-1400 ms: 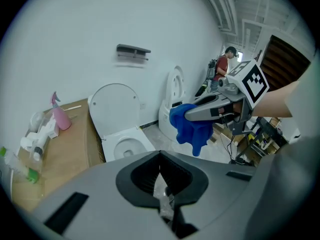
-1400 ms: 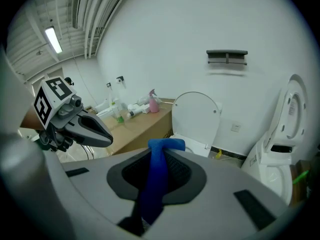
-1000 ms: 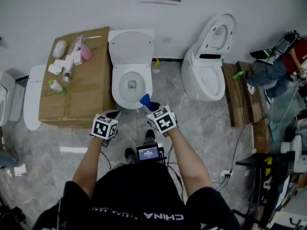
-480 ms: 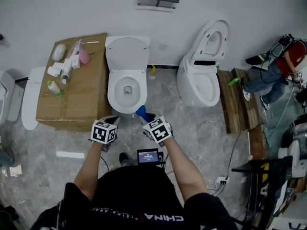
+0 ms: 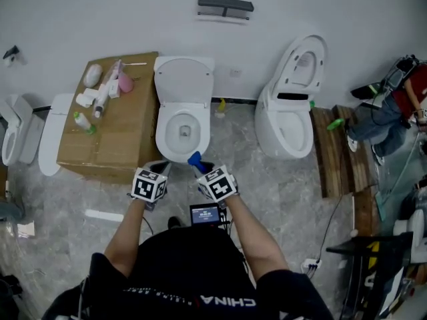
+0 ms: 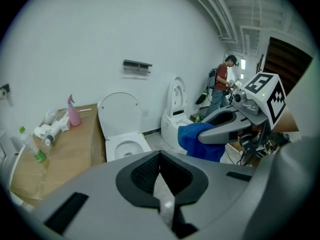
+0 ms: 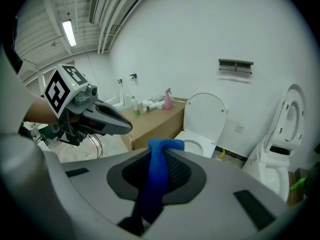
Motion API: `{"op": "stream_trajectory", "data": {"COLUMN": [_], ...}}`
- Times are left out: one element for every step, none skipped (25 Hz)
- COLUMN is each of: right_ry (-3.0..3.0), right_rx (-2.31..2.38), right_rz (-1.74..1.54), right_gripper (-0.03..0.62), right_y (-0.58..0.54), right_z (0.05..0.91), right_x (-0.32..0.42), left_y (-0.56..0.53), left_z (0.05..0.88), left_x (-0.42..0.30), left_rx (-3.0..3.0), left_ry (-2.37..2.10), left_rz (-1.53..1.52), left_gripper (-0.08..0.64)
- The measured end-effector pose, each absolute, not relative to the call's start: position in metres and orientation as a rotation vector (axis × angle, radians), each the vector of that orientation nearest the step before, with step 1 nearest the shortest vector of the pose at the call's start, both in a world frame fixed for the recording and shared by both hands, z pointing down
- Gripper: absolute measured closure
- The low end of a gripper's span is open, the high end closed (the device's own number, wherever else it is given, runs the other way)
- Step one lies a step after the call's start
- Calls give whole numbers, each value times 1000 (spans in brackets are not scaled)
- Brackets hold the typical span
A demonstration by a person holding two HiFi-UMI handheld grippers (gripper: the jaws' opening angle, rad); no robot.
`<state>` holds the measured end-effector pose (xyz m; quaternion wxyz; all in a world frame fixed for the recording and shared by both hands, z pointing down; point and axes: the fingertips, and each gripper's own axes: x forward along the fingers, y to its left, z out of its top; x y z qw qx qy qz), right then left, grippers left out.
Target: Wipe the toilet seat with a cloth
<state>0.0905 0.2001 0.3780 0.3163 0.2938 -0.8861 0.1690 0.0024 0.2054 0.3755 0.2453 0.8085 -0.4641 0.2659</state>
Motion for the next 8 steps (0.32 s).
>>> {"op": "stream_trajectory", "data": {"right_ry": [-2335, -2335, -2334, -2333, -2333, -2333, -2333, -2333], "right_rx": [769, 765, 762, 759, 758, 759, 761, 763], "right_rz": [442, 438, 432, 427, 424, 421, 419, 418], "right_gripper": [534, 534, 534, 534, 534, 534, 534, 534], "right_y": [200, 199, 199, 199, 198, 198, 197, 197], "right_z": [378, 378, 378, 377, 376, 375, 373, 372], "right_x": [90, 90, 89, 89, 89, 89, 89, 89], "left_y": [205, 206, 206, 206, 206, 207, 207, 208], "left_z": [375, 375, 375, 376, 376, 376, 377, 377], "left_x": [3, 3, 3, 3, 4, 4, 5, 6], "left_rx": [2206, 2206, 2205, 2203, 2202, 2202, 2203, 2203], "left_ry": [-1272, -1278, -1282, -1285, -1286, -1286, -1285, -1285], "left_rz": [731, 736, 742, 750, 763, 777, 792, 807], "left_gripper": [548, 548, 548, 548, 548, 548, 548, 548]}}
